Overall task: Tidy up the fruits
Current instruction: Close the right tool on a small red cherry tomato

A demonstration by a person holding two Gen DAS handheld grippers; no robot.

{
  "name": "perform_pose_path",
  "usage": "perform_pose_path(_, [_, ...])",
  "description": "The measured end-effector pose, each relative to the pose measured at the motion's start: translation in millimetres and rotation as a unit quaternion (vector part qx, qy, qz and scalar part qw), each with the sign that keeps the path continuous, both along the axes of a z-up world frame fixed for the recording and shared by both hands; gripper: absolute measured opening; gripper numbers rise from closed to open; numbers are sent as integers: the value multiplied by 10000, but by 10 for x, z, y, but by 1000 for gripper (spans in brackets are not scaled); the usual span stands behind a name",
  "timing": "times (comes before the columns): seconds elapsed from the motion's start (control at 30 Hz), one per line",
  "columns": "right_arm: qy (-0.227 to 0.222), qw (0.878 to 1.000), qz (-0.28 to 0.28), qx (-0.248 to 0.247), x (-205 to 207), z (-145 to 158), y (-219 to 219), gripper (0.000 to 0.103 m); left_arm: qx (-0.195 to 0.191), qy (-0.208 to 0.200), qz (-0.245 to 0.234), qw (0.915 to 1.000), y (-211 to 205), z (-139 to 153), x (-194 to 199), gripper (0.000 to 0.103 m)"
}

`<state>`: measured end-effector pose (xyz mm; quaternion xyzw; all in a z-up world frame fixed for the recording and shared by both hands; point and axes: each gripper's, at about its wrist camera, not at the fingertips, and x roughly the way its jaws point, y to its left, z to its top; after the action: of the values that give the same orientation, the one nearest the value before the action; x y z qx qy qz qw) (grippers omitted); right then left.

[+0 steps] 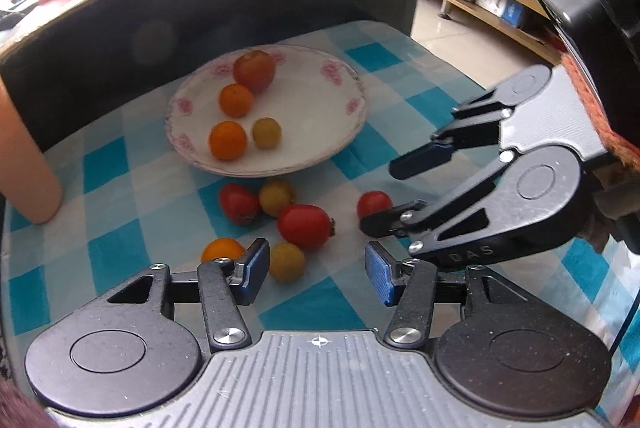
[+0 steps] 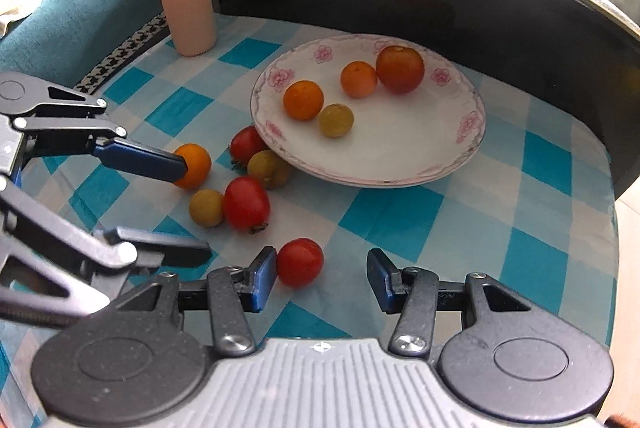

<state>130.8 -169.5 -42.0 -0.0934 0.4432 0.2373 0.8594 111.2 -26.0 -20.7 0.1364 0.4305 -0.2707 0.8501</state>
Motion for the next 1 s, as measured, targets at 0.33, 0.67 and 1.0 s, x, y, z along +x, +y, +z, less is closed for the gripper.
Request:
perform_pose_path(0.33, [43, 10000, -82, -18, 53, -38, -35, 52, 219, 170, 133, 9995, 8, -228, 200, 49])
perform_pose_path(0.67, [33, 9999, -144, -74, 31, -21, -61, 40, 292, 212, 150, 9992, -33, -226, 187, 38])
perform_pose_path(1.0, [35, 9999, -83, -46, 6, -26, -93, 40, 326, 218, 152, 9991, -47, -231, 209, 38])
